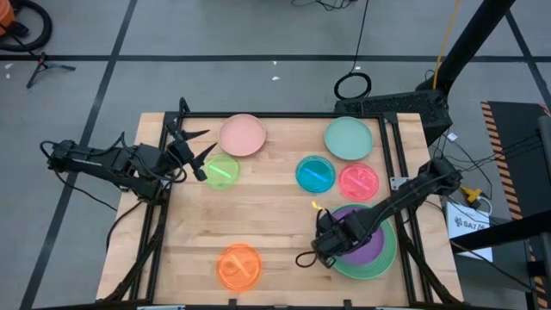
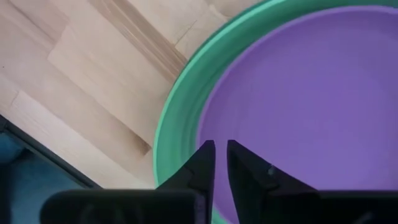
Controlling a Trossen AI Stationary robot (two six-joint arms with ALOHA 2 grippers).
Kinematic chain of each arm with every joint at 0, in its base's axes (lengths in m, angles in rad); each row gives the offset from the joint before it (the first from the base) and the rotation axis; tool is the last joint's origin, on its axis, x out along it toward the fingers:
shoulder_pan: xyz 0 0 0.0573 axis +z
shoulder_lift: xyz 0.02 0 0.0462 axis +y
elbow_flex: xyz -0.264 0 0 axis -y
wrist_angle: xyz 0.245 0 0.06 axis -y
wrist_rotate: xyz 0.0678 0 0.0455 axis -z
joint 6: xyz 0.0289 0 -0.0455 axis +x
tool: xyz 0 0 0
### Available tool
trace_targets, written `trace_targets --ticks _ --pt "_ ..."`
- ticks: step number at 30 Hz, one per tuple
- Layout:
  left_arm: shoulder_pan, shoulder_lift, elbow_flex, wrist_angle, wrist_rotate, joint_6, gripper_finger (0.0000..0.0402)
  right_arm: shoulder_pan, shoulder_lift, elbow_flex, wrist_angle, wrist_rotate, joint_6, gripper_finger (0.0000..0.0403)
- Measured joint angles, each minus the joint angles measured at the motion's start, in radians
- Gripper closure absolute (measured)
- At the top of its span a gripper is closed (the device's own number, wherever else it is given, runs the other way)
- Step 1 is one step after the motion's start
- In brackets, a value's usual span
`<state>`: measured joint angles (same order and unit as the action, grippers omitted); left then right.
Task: Stack plastic plates
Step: Stack the light blue plate on top of the purple plate
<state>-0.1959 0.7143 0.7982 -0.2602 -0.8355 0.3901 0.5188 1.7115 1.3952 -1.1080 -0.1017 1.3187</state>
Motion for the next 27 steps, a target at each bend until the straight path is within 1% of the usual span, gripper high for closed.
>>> trace_targets --ticks 13,18,23,27 --pt "0.0 0.0 0.0 0.0 0.0 0.0 0.0199 -0.055 0.0 0.001 0.043 -0.005 -0.076 0.037" --pt "0.0 0.0 0.0 0.0 0.0 0.0 0.0199 -0.073 0.0 0.028 0.044 0.002 -0.101 0.037" --pt "0.0 0.0 0.0 0.0 0.0 -0.001 0.0199 -0.084 -0.001 0.067 0.046 0.092 -0.132 0.037" --pt "0.0 0.0 0.0 0.0 0.0 -0.001 0.0199 -0.094 -0.001 0.072 0.055 0.147 -0.16 0.037"
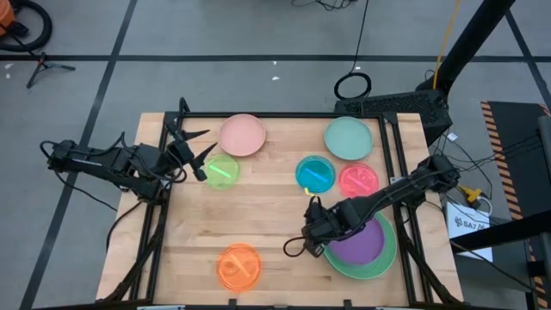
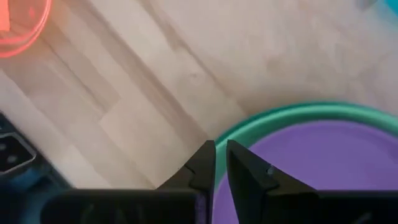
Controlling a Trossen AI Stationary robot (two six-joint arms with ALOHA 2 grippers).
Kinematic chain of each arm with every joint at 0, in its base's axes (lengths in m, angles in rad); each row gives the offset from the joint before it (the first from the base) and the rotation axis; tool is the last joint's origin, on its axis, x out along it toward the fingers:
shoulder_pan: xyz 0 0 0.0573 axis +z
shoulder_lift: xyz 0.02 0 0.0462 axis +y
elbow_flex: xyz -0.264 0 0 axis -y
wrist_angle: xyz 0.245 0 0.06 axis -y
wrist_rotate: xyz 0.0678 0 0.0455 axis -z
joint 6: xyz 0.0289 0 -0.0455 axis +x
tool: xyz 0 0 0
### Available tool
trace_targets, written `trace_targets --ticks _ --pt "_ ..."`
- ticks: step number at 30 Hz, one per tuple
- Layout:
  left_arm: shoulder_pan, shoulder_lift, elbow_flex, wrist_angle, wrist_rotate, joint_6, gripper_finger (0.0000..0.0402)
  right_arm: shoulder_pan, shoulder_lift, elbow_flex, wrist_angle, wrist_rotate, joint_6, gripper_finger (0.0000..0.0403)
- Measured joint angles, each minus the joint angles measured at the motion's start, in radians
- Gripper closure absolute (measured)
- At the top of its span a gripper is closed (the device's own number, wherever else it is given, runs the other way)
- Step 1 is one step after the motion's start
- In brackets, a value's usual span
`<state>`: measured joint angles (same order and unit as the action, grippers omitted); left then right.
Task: Stack plastic plates
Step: Stack the light blue plate on top of the purple plate
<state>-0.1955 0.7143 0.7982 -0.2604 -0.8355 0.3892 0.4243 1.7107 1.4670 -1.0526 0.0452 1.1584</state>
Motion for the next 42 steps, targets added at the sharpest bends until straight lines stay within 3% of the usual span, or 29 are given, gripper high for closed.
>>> trace_targets --ticks 13,24,32,36,42 --pt "0.0 0.0 0.0 0.0 0.0 0.0 0.0199 -0.126 0.0 0.0 0.004 0.118 -0.173 0.037" --pt "0.0 0.0 0.0 0.0 0.0 0.0 0.0199 -0.398 0.0 0.0 -0.063 0.196 -0.347 0.037" --pt "0.0 0.0 0.0 -0.001 0.0 0.0 0.0199 -0.63 0.0 0.0 -0.093 0.197 -0.458 0.0368" --pt "0.0 0.0 0.0 -0.002 0.0 0.0 0.0199 -0.728 0.0 0.0 -0.082 0.193 -0.525 0.0346" --pt "0.0 0.0 0.0 -0.014 0.0 0.0 0.0199 -0.844 0.007 0.0 -0.071 0.202 -0.542 0.0277"
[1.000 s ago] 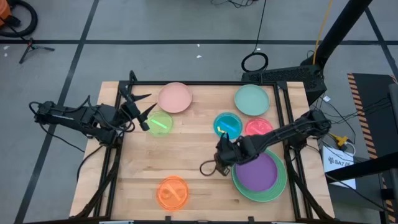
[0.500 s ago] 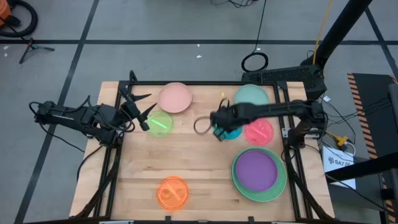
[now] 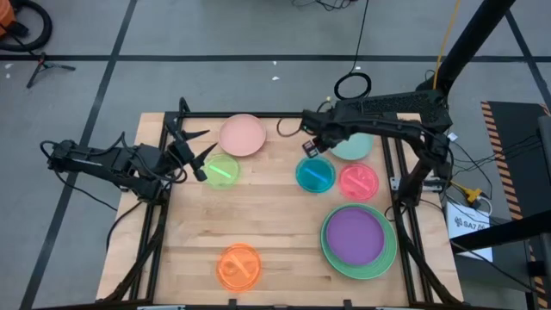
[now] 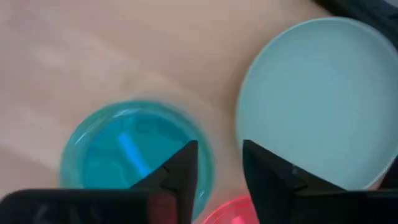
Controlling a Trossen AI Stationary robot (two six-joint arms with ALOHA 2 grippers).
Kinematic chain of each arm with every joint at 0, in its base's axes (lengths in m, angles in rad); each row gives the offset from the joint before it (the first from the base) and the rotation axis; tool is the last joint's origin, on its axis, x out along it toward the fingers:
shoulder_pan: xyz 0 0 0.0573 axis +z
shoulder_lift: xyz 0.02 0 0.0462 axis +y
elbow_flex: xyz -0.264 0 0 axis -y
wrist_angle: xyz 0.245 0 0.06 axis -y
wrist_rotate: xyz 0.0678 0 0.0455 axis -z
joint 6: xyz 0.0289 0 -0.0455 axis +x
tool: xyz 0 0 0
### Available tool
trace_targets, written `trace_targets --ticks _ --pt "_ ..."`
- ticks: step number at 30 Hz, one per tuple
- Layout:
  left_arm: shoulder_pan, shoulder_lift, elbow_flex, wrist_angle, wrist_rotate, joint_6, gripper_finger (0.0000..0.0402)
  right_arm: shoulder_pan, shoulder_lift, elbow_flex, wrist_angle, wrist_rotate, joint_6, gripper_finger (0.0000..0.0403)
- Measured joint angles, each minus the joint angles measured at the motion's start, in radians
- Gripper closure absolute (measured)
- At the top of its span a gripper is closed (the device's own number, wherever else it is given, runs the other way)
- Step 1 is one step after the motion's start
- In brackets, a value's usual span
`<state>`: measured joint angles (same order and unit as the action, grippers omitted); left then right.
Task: Stack plastic plates
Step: Stack the light blue plate on top of the purple plate
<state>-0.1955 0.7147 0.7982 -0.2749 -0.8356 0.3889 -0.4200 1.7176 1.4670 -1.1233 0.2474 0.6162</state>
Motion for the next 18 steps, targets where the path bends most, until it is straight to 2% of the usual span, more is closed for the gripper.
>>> trace_targets --ticks 7,18 --pt "0.0 0.0 0.0 -0.01 0.0 -0.001 0.0199 -0.086 0.065 0.0 0.065 0.011 -0.039 0.0231" --pt "0.0 0.0 0.0 -0.014 0.0 -0.001 0.0199 -0.15 0.222 -0.001 0.107 0.01 -0.055 0.0233"
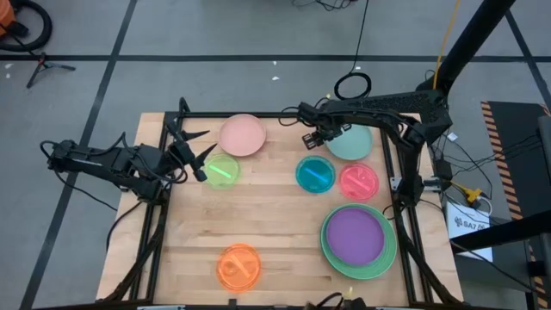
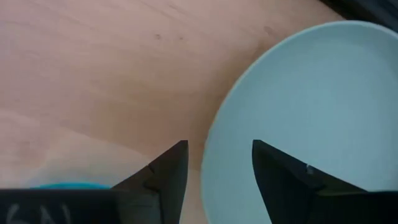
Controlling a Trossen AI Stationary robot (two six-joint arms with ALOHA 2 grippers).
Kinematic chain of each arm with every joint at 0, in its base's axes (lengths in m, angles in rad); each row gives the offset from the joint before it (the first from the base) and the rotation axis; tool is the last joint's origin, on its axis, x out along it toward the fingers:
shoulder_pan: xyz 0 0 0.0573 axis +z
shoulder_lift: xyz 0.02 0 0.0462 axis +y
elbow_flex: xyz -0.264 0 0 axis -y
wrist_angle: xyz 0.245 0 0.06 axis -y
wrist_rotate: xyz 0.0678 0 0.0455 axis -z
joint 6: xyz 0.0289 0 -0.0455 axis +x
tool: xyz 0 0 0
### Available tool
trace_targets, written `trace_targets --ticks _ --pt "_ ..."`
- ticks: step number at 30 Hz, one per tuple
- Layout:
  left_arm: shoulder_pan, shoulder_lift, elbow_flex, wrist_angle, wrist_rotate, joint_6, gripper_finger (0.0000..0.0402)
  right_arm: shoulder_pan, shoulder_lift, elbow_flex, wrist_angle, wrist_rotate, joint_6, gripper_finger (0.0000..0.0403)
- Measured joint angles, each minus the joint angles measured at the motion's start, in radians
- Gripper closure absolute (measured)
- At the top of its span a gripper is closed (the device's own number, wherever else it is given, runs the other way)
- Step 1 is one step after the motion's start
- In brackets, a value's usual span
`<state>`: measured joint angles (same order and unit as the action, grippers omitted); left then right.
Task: Stack plastic plates
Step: Stack the light blue plate on top of the purple plate
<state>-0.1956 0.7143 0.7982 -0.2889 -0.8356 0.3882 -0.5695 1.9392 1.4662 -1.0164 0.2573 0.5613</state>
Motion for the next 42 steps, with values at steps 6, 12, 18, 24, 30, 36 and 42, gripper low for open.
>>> trace_targets --ticks 6,12,18,24,30,36,42 --pt "0.0 0.0 0.0 0.0 0.0 0.0 0.0199 -0.001 0.045 0.0 0.017 0.0 -0.005 0.0234" --pt "0.0 0.0 0.0 0.0 0.0 0.0 0.0199 -0.003 0.053 0.0 0.059 0.001 0.002 0.0246" --pt "0.0 0.0 0.0 0.0 0.0 0.0 0.0199 -0.015 0.052 0.0 0.073 0.002 0.002 0.0293" --pt "0.0 0.0 0.0 -0.005 0.0 0.0 0.0199 -0.02 0.052 0.0 0.099 0.003 0.001 0.0332" --pt "0.0 0.0 0.0 -0.008 0.0 0.0 0.0199 -0.02 0.052 0.0 0.109 0.001 -0.004 0.0333" --pt "0.0 0.0 0.0 -0.008 0.0 0.0 0.0199 -0.02 0.077 0.0 0.131 0.0 -0.006 0.0301" --pt "0.0 0.0 0.0 -0.008 0.0 0.0 0.0199 -0.019 0.127 0.003 0.141 0.005 -0.027 0.0286"
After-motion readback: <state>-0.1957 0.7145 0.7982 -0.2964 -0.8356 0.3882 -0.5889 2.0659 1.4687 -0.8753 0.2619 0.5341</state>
